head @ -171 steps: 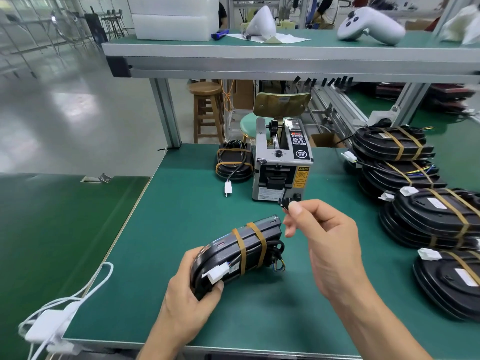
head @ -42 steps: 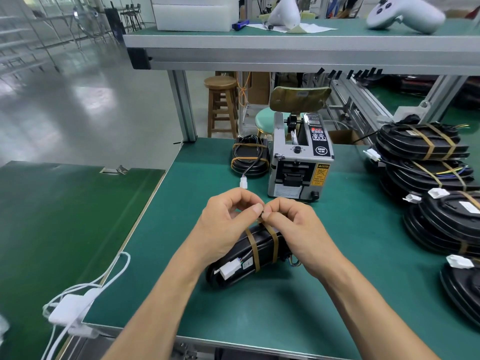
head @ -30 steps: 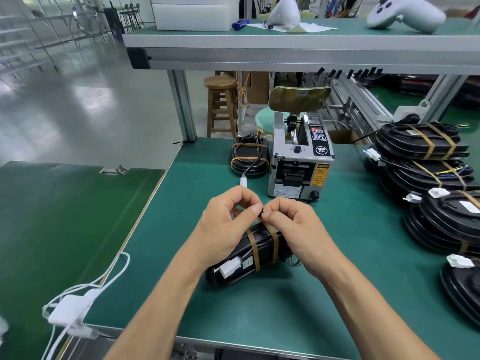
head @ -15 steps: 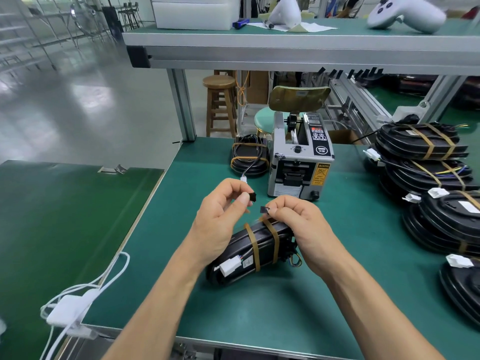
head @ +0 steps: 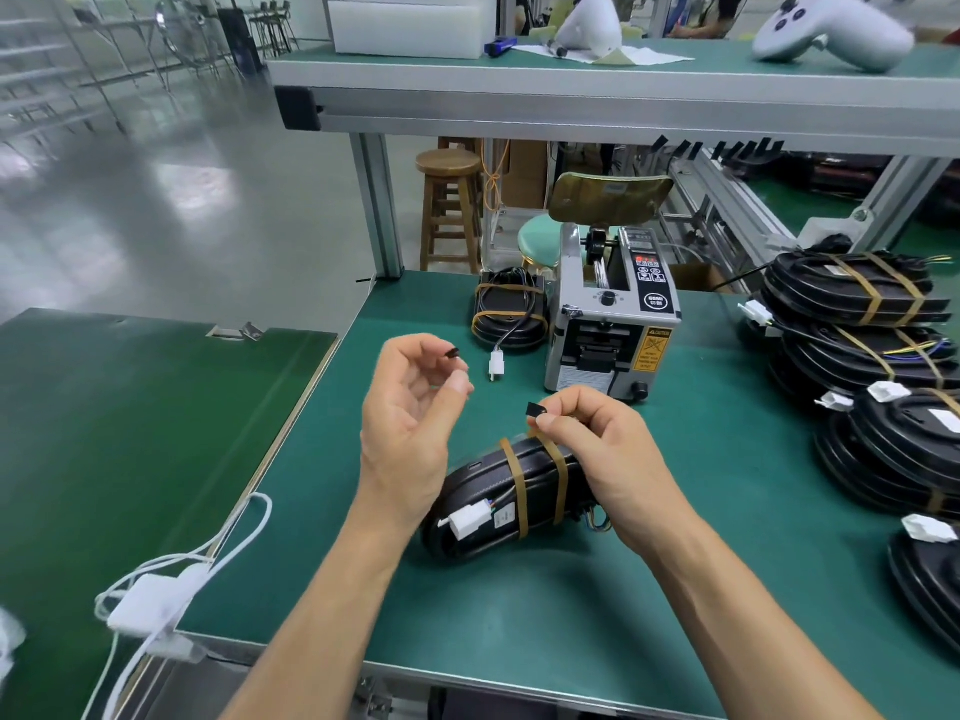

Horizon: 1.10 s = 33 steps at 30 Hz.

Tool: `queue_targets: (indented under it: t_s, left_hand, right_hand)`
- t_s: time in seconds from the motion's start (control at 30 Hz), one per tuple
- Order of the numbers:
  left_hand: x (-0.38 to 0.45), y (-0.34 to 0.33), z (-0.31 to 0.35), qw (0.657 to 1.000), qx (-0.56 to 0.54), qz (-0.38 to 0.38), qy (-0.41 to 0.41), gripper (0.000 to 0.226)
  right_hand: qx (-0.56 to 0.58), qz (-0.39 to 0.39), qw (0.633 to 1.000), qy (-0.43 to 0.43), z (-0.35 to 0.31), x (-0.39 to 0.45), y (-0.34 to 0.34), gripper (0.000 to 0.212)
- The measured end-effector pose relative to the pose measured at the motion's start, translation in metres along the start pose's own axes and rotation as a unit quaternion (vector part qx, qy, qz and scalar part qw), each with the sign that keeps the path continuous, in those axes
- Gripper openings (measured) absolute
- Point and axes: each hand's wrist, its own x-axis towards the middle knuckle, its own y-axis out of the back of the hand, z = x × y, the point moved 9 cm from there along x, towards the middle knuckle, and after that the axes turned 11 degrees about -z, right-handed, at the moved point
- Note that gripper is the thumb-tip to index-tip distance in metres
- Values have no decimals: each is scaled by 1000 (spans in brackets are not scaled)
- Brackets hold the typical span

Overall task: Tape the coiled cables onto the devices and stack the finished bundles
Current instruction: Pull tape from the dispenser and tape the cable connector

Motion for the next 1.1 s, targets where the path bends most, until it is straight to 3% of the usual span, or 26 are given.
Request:
queue_targets:
  t_s: [0.2, 0.4, 0.53, 0.7, 0.77, 0.9, 1.1]
  left_hand:
    - [-51, 22, -4, 999, 32, -4, 16, 52]
    - [-114, 17, -43, 995, 19, -25, 90, 86]
    - [-122, 13, -53, 995, 46, -22, 85, 92]
    - [-125, 11, -59, 995, 62, -17, 78, 89]
    - [-127, 11, -61, 995, 67, -17, 73, 89]
    - [-129, 11, -61, 994, 82, -21, 63, 88]
    - [-128, 10, -57, 994, 100, -19, 50, 87]
  right_hand:
    - [-20, 11, 1000, -4, 5, 3, 2, 29]
    - [-26, 13, 1000, -11, 7, 1, 3, 31]
    - [-75, -10, 996, -39, -3, -5, 1, 32]
    - [-288, -13, 958, 10, -39, -15, -2, 8]
    - [-310, -56, 949, 32, -49, -20, -17, 8]
    - [-338, -157, 928, -17, -41, -21, -41, 14]
    - [-370, -182, 911, -34, -32, -22, -42, 19]
